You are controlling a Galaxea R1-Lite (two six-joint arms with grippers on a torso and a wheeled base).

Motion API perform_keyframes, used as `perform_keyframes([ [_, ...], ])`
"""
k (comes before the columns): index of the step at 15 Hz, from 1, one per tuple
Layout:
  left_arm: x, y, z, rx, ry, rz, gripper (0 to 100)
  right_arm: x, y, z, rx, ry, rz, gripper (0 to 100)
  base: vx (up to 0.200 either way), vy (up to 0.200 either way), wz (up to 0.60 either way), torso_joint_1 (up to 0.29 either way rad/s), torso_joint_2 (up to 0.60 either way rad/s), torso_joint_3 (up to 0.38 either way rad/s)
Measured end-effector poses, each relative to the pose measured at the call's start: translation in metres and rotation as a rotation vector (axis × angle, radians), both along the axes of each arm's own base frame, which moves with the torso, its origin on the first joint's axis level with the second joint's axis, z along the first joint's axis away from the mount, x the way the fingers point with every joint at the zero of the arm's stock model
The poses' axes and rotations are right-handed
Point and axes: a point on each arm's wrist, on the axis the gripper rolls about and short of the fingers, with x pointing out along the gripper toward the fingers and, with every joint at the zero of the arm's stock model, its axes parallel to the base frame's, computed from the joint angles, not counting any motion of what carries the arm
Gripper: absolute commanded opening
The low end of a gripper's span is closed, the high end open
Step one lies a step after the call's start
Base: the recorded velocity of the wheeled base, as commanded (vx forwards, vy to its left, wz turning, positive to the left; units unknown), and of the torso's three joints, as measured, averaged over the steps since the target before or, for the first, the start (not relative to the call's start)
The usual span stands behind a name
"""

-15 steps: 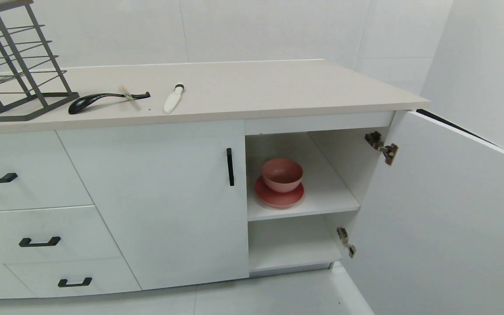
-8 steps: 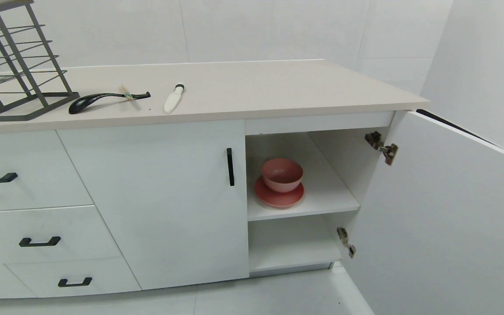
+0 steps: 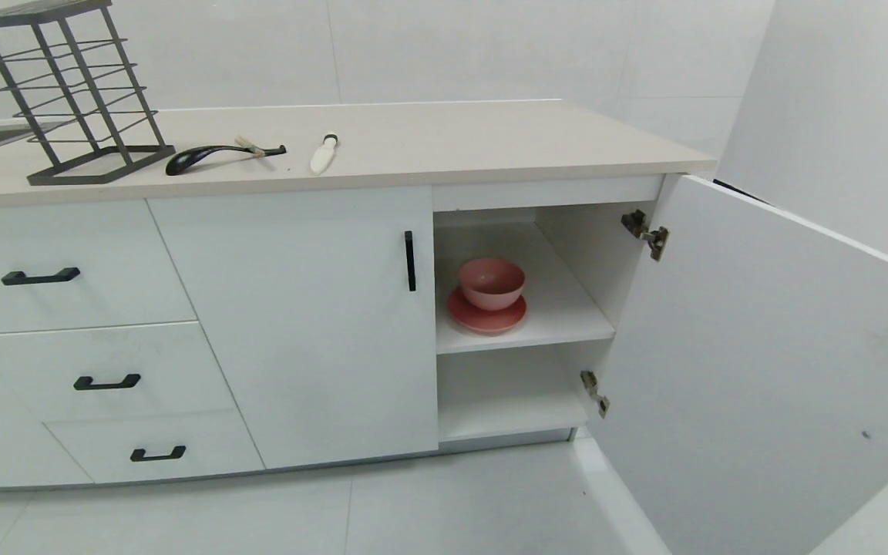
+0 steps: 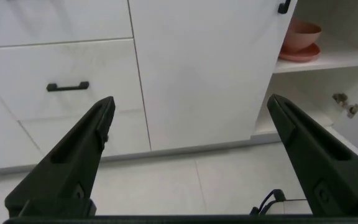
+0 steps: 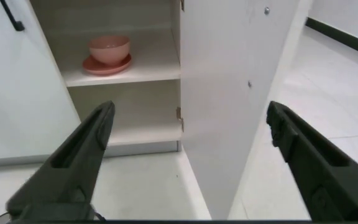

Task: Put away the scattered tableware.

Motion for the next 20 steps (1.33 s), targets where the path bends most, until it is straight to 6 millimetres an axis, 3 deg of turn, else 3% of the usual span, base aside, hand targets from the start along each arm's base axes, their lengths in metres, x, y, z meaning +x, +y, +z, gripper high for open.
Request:
perform_keyframes([
  [8, 0.0000, 0.0000, 0.0002, -0.001, -0.002, 0.000, 100, 0.0000, 0.0000, 0.0000, 0.000, 0.000, -0.001, 0, -0.025, -0.200, 0.00, -0.001, 0.00, 0.003],
  [13, 0.0000, 0.0000, 0.0002, -0.001, -0.002, 0.001, 100, 0.0000, 0.0000, 0.0000, 0.000, 0.000, -0.002, 0, -0.200, 0.000, 0.00, 0.002, 0.00, 0.004],
  [17, 0.0000, 0.0000, 0.0002, -0.001, -0.002, 0.000, 100, 0.0000, 0.0000, -0.0001, 0.010, 0.002, -0.001, 0, 0.000, 0.000, 0.00, 0.000, 0.00, 0.000],
  [20, 0.0000, 0.0000, 0.0001, -0.001, -0.001, 0.000, 100, 0.0000, -0.0001, 0.0001, 0.012, 0.003, -0.005, 0, 0.000, -0.200, 0.00, 0.004, 0.00, 0.004],
])
